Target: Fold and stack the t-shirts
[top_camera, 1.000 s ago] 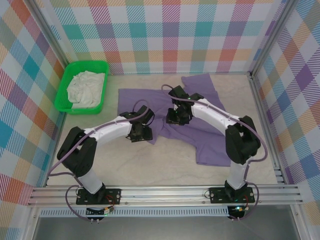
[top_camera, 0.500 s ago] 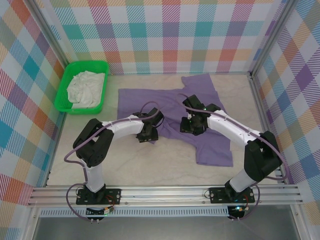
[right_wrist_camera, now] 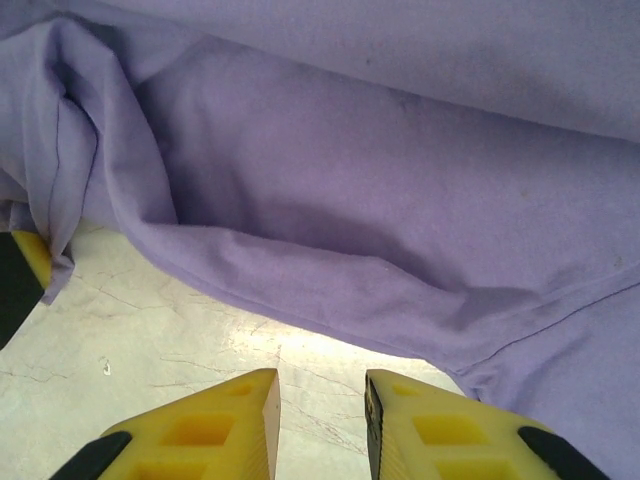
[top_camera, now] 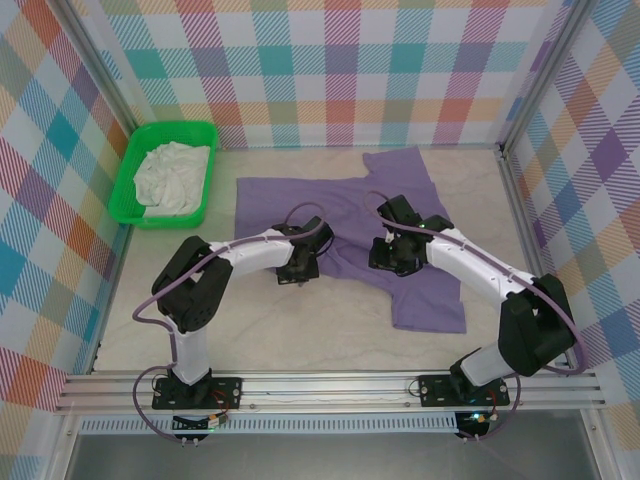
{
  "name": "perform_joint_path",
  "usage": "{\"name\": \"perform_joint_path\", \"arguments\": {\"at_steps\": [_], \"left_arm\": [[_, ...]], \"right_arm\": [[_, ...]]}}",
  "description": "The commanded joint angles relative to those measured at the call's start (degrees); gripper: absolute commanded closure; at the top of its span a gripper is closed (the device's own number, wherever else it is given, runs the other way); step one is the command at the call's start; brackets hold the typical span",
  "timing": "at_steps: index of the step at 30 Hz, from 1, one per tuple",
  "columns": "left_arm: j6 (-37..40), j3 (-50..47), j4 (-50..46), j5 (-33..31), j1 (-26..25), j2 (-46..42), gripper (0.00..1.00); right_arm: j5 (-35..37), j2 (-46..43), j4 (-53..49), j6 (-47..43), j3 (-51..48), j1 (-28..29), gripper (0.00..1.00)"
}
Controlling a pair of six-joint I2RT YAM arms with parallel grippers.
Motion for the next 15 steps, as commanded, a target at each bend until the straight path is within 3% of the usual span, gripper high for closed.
{"name": "perform_joint_path", "arguments": {"at_steps": [1, 9, 15], "left_arm": [[1.3, -0.1, -8.0, -2.5, -0.3, -6.0, 1.0], [8.1, 2.5, -22.9, -7.2, 0.2, -18.1, 1.0], [6.7, -4.4, -28.8, -7.8, 0.6, -25.7, 1.0]], "right_arm": [[-1.1, -1.7, 0.4, -1.0, -1.1, -0.4, 0.71], [-1.9, -2.1, 1.3, -0.7, -3.1, -0.5, 0.71], [-1.6, -2.6, 0.4, -1.0, -3.2, -0.6, 0.71]]}}
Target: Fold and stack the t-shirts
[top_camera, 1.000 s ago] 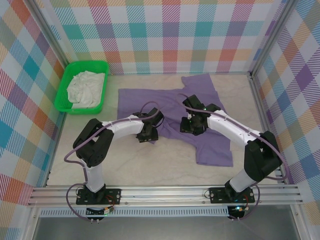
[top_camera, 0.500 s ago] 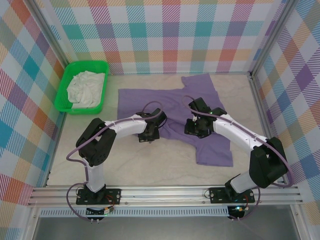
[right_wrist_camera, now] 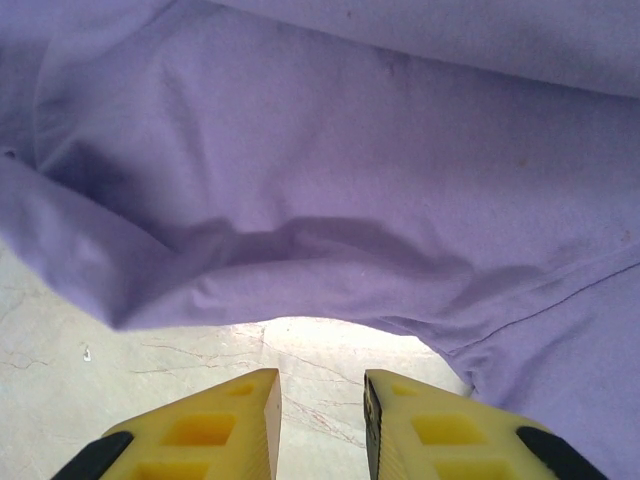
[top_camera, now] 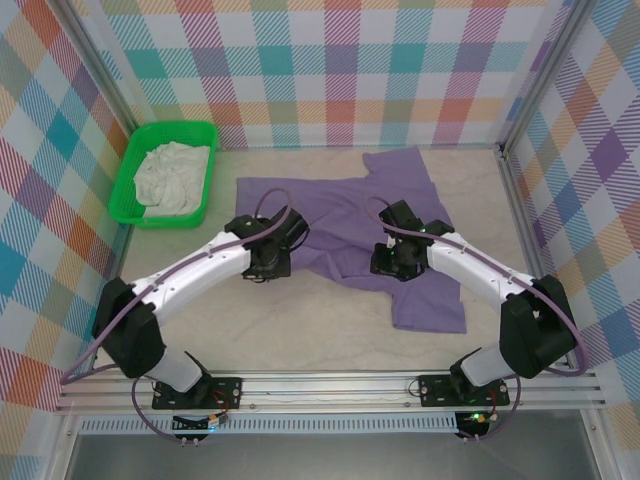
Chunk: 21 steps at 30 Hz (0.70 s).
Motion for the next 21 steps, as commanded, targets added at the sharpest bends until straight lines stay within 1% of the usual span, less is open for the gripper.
{"name": "perform_joint_path", "arguments": {"at_steps": [1, 6, 11, 13, 14, 15, 16, 17, 18, 20, 21], "left_arm": [[-0.5, -5.2, -8.3, -1.6, 0.4, -3.8, 1.0], [-3.8, -12.1, -10.2, -2.2, 0.8, -9.8, 1.0], [-6.1, -14.3, -12.5, -3.0, 1.4, -13.2, 1.0], [-6.6, -14.7, -12.5, -1.6, 1.4, -13.8, 1.0], [-6.8, -15.1, -12.2, -0.6, 1.5, -13.9, 0.98], [-6.9, -15.6, -11.9, 0.9, 1.4, -13.8, 0.91], [-7.0, -16.2, -11.5, 2.5, 1.5, -13.8, 0.82], [-7.2, -16.6, -11.1, 3.6, 1.4, -13.6, 0.68], [-7.6, -16.9, -10.8, 4.3, 1.4, -13.8, 0.58], [-8.4, -17.0, -10.3, 3.9, 1.3, -14.6, 0.46], [-8.7, -16.4, -9.9, 3.1, 1.3, -15.2, 0.45]], "right_arm": [[-0.2, -2.0, -0.5, -1.0, -0.7, -0.5, 0.71], [0.7, -1.8, -1.1, -1.4, -1.3, -0.5, 0.71], [1.1, -1.5, -1.5, -1.7, -2.0, -0.5, 0.71], [1.8, -1.7, -2.1, -1.8, -2.3, -0.5, 0.71], [2.2, -1.7, -2.5, -1.8, -2.4, -0.5, 0.71], [2.8, -2.0, -2.7, -2.0, -2.6, -0.5, 0.71], [3.5, -2.2, -3.2, -1.8, -2.8, -0.5, 0.71], [4.0, -2.5, -3.7, -1.7, -3.1, -0.5, 0.71], [4.4, -2.8, -4.2, -1.6, -3.4, -0.5, 0.71], [4.9, -3.4, -5.0, -1.0, -4.4, -0.6, 0.7], [5.2, -3.7, -5.5, -0.5, -5.0, -0.6, 0.7]]}}
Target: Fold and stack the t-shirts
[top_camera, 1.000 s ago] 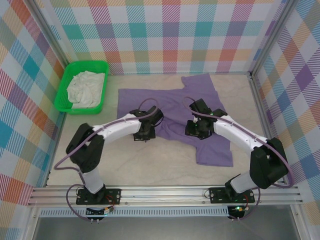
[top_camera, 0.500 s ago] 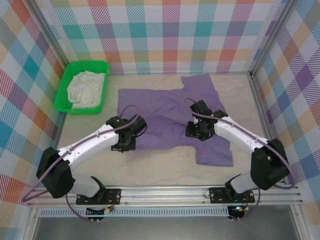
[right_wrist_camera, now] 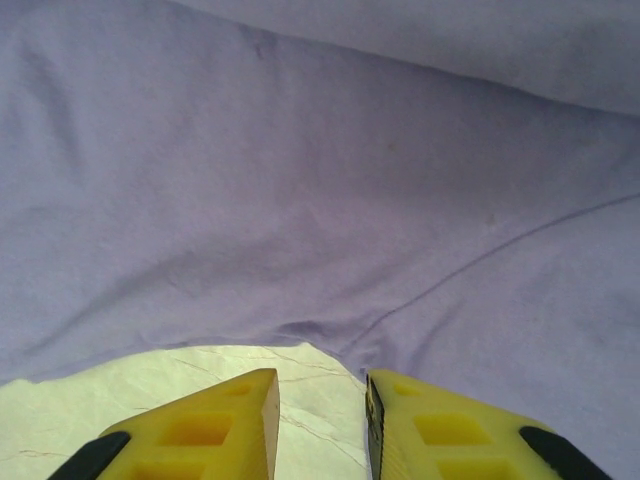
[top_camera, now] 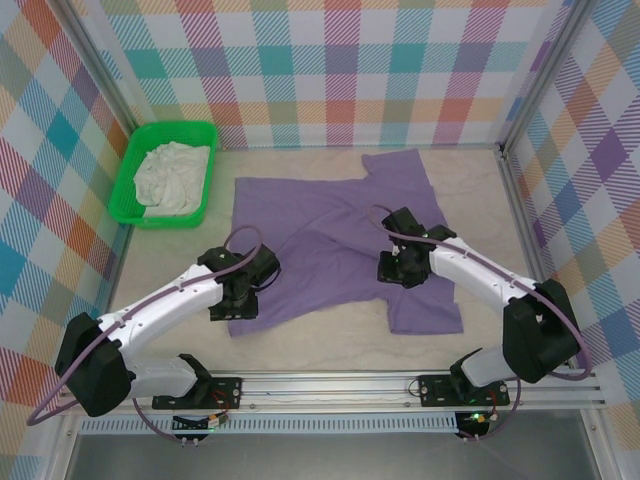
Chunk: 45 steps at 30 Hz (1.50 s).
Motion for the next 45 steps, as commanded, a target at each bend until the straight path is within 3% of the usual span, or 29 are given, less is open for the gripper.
{"name": "perform_joint_path", "arguments": {"at_steps": [1, 5, 10, 18, 22, 27, 34, 45], "left_arm": [[-1.9, 1.2, -0.3, -0.3, 0.5, -2.1, 0.45], [0.9, 8.2, 2.6, -2.8, 0.8, 1.2, 0.45], [9.1, 23.0, 8.6, -2.0, 2.2, 15.2, 0.47], [17.6, 52.1, 16.5, 5.1, 3.1, 42.1, 0.48], [19.5, 67.6, 16.6, 8.6, 3.2, 55.2, 0.45], [20.0, 80.3, 17.7, 13.5, 3.3, 67.9, 0.41], [17.8, 84.5, 21.5, 19.3, 4.1, 77.4, 0.34], [12.1, 85.0, 24.8, 19.5, 7.3, 83.3, 0.32]], "right_arm": [[2.4, -1.9, -3.3, 1.1, -2.2, -0.4, 0.69], [3.2, -3.4, -2.5, 3.9, -6.9, -0.9, 0.65], [2.8, -5.2, 2.0, 8.4, -13.7, -1.5, 0.64], [-1.2, -4.7, 8.8, 12.8, -18.5, -1.5, 0.68], [-3.0, -4.3, 8.9, 13.7, -19.7, -1.5, 0.69], [-5.1, -5.2, 8.8, 15.2, -21.7, -1.3, 0.69], [-7.7, -5.1, 7.0, 16.1, -22.7, 0.5, 0.69], [-10.4, -7.2, 7.1, 23.9, -28.0, 8.6, 0.69]]}}
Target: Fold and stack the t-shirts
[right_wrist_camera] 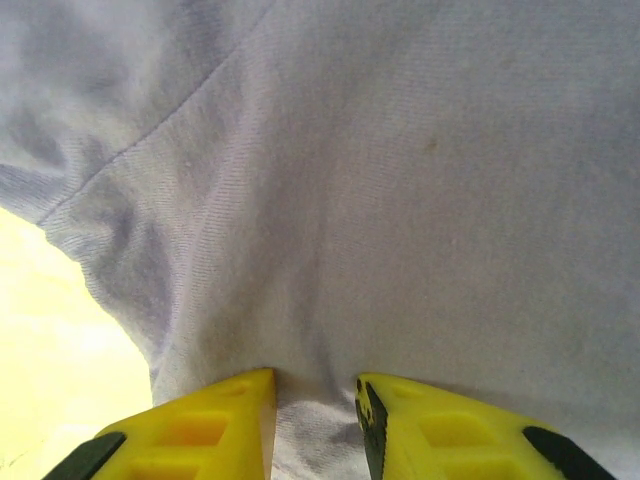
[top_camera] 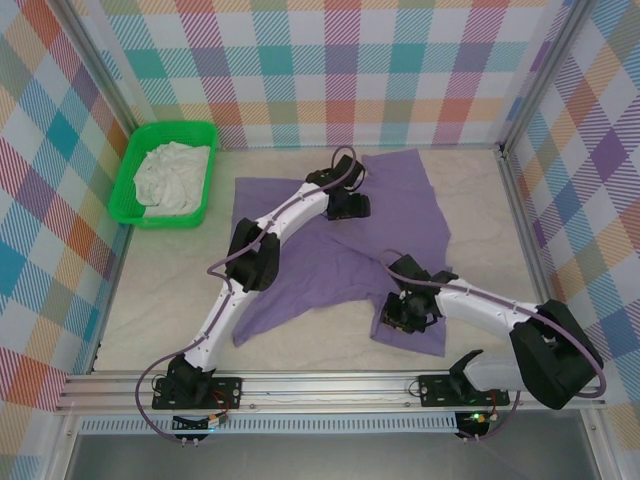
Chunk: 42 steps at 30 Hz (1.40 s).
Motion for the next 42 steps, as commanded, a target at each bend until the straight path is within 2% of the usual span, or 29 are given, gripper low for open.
{"name": "perform_joint_path", "arguments": {"at_steps": [1, 11, 17, 22, 26, 30, 35, 38, 42], "left_arm": [[-2.6, -0.1, -0.9, 0.8, 1.7, 4.3, 0.32], [-3.4, 2.4, 0.1, 1.3, 2.7, 6.7, 0.29], [-6.2, 2.0, 1.6, 0.4, 2.9, 7.2, 0.29], [-7.7, 1.8, 4.5, 4.2, 2.2, 5.1, 0.26], [-6.1, 0.6, 6.3, 5.7, 1.2, -0.3, 0.2], [-4.4, -3.4, 8.6, 7.3, 0.8, -8.0, 0.14], [-1.7, -11.4, 9.2, 7.6, 0.1, -18.5, 0.09], [0.1, -19.7, 9.3, 6.4, -0.5, -25.5, 0.07], [0.9, -35.3, 11.6, 3.0, -1.2, -36.0, 0.07]], "right_arm": [[-2.3, 1.0, -4.2, 4.7, -5.0, 2.7, 0.69], [-4.4, -5.1, -5.9, 9.0, -9.7, 5.4, 0.68], [-0.7, -12.0, -10.4, 10.3, -9.6, 5.4, 0.64], [3.0, -12.9, -13.6, 7.0, -4.3, 3.6, 0.62], [2.7, -13.2, -15.6, 0.0, 1.4, -2.5, 0.62], [2.0, -13.0, -18.0, -9.2, 8.7, -12.9, 0.62], [0.2, -7.5, -17.3, -18.8, 17.2, -25.7, 0.63], [-2.6, -1.3, -13.9, -22.8, 21.1, -31.7, 0.75], [-2.1, 8.3, -10.0, -26.5, 27.3, -36.3, 0.94]]}}
